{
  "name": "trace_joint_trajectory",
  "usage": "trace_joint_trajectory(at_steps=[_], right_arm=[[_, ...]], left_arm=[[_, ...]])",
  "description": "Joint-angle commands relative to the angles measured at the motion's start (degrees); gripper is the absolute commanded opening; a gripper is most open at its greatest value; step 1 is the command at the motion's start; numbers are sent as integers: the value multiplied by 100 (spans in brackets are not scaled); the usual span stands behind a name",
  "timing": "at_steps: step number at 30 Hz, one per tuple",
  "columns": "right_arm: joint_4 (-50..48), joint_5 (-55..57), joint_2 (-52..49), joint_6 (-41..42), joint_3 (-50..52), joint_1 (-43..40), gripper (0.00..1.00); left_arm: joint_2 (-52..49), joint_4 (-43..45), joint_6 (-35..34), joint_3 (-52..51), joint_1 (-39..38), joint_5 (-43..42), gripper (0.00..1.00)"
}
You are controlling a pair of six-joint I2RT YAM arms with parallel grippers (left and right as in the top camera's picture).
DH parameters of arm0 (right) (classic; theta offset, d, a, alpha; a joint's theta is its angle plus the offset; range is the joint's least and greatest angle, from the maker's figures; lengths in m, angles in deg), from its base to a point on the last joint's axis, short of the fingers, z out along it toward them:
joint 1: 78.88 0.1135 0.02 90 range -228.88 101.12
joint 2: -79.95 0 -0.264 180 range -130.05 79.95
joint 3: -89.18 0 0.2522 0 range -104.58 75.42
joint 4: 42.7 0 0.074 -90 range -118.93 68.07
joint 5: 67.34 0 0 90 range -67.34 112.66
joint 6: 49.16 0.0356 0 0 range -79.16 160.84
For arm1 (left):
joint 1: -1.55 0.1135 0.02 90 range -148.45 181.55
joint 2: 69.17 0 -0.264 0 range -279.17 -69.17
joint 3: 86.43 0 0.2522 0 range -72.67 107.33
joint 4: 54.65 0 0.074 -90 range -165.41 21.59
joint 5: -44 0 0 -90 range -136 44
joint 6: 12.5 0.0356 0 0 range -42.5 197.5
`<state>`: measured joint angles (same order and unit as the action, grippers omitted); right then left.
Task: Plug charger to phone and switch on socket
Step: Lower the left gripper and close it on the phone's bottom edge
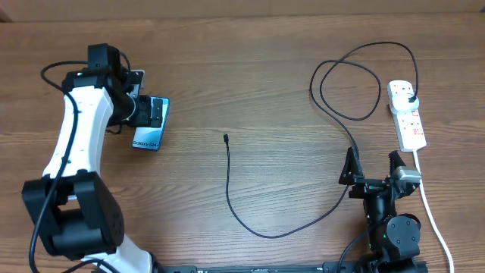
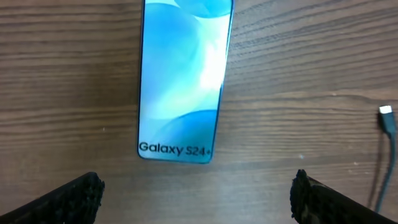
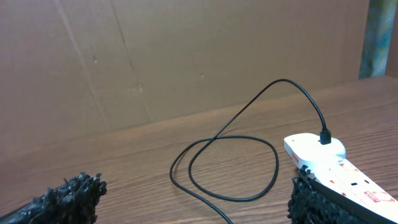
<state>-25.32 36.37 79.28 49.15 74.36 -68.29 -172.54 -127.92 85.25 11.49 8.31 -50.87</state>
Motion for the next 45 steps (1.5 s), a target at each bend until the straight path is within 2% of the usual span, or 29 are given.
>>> trace_joint_trajectory(at_steps=[1, 16, 39, 45], right_arm=[[-35, -11, 50, -26, 61, 33, 100], [-37, -11, 50, -26, 61, 33, 100], [-37, -11, 50, -28, 61, 33, 100], [-37, -11, 50, -26, 61, 33, 100]], left_arm=[[-372, 118, 387, 136, 7, 42, 100], [-1054, 1014, 756, 136, -15, 57, 99], [-1353, 1414, 741, 133, -90, -72, 100], [-1366, 1434, 531, 118, -90, -74, 100]])
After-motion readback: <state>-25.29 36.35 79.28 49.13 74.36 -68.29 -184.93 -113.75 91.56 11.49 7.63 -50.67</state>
